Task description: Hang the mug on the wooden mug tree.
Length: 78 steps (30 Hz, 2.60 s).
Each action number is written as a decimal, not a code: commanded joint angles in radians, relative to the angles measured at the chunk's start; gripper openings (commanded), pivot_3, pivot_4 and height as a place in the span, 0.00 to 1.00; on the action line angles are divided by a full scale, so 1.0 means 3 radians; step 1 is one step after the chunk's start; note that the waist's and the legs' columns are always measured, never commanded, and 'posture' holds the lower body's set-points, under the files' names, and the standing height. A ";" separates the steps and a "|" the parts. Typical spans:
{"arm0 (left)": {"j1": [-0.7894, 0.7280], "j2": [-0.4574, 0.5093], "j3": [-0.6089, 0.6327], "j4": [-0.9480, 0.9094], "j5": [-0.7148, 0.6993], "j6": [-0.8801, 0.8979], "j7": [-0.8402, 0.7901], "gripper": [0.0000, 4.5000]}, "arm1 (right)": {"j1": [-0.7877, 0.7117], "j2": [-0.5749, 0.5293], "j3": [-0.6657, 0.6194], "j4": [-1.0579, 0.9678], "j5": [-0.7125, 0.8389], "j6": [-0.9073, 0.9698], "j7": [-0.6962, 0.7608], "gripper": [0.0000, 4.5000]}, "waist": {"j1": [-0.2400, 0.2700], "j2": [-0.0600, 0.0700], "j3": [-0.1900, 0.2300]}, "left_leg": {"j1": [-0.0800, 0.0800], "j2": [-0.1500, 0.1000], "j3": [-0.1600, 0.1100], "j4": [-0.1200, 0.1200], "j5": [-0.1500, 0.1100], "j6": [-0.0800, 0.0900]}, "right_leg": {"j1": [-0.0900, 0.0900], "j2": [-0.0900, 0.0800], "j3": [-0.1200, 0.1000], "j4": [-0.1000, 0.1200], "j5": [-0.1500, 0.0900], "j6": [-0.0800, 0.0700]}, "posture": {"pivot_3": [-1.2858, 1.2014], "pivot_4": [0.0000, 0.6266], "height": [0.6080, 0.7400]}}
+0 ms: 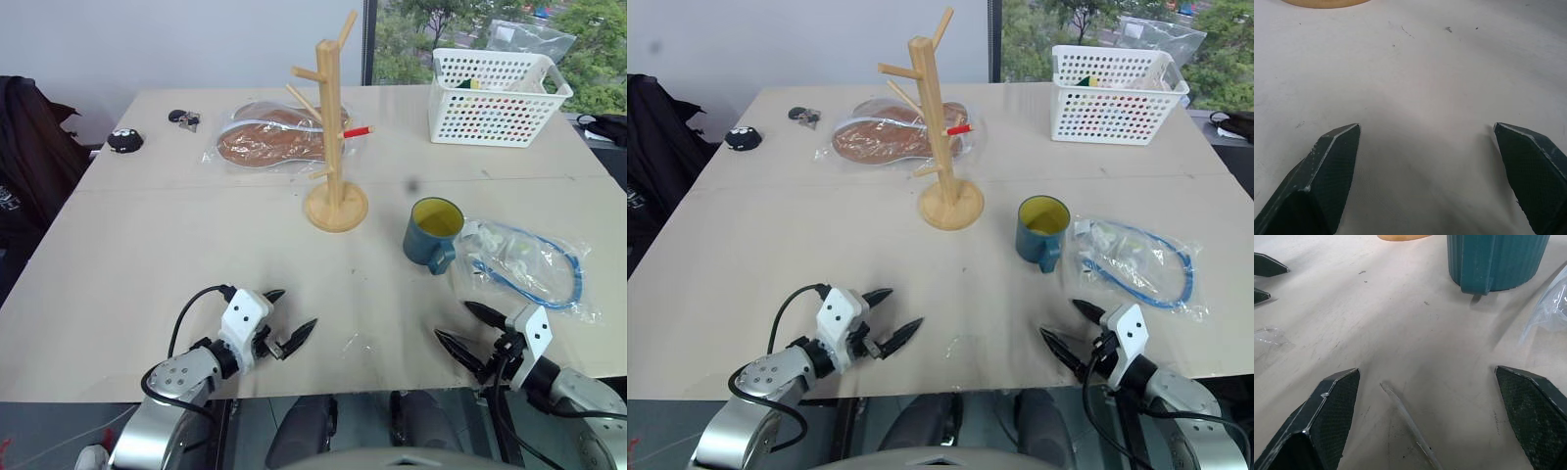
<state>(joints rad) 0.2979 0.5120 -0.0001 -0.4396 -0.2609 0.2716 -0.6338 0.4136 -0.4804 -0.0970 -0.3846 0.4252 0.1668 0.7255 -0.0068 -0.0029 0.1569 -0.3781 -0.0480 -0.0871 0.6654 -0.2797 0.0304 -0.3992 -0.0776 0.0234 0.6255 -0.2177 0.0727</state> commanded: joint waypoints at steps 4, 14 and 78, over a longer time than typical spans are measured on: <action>0.0271 0.0047 0.0129 -0.0284 -0.0300 -0.0002 -0.0182 1.00 | -0.0028 -0.0058 -0.0092 -0.0024 -0.0039 -0.0174 0.0069 0.99 | -0.0016 -0.0002 0.0001 | -0.0001 0.0001 0.0002 -0.0001 0.0000 0.0000 | -0.0001 0.0000 0.0002 -0.0002 0.0000 0.0000 | 0.52 0.24 1.00; 0.0371 0.0060 0.0138 -0.0340 -0.0370 -0.0028 -0.0245 1.00 | -0.0070 -0.0058 -0.0082 0.0014 -0.0051 -0.0206 0.0062 0.99 | 0.0013 -0.0003 0.0002 | -0.0002 0.0001 0.0000 0.0000 0.0000 0.0000 | 0.0000 0.0000 -0.0001 -0.0002 -0.0001 0.0000 | 0.52 0.24 1.00; -0.1480 0.0526 0.0061 -0.1054 -0.1436 0.1132 -0.0228 1.00 | -0.1870 -0.0969 -0.0819 0.1520 -0.0523 0.0097 -0.0327 0.98 | 0.0000 0.0000 0.0008 | -0.0030 -0.0001 0.0012 -0.0002 0.0011 -0.0015 | -0.0033 0.0005 0.0017 0.0003 0.0009 0.0011 | 0.52 0.24 1.00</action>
<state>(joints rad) -0.1485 0.6637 -0.0080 -0.7046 -0.6888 0.6265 -0.7103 -0.1711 -0.7670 -0.2882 0.2331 0.2033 0.1314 0.6164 -0.0069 -0.0029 0.1591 -0.3867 -0.0478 -0.0835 0.6650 -0.2767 0.0259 -0.4092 -0.0759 0.0287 0.6270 -0.2151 0.0759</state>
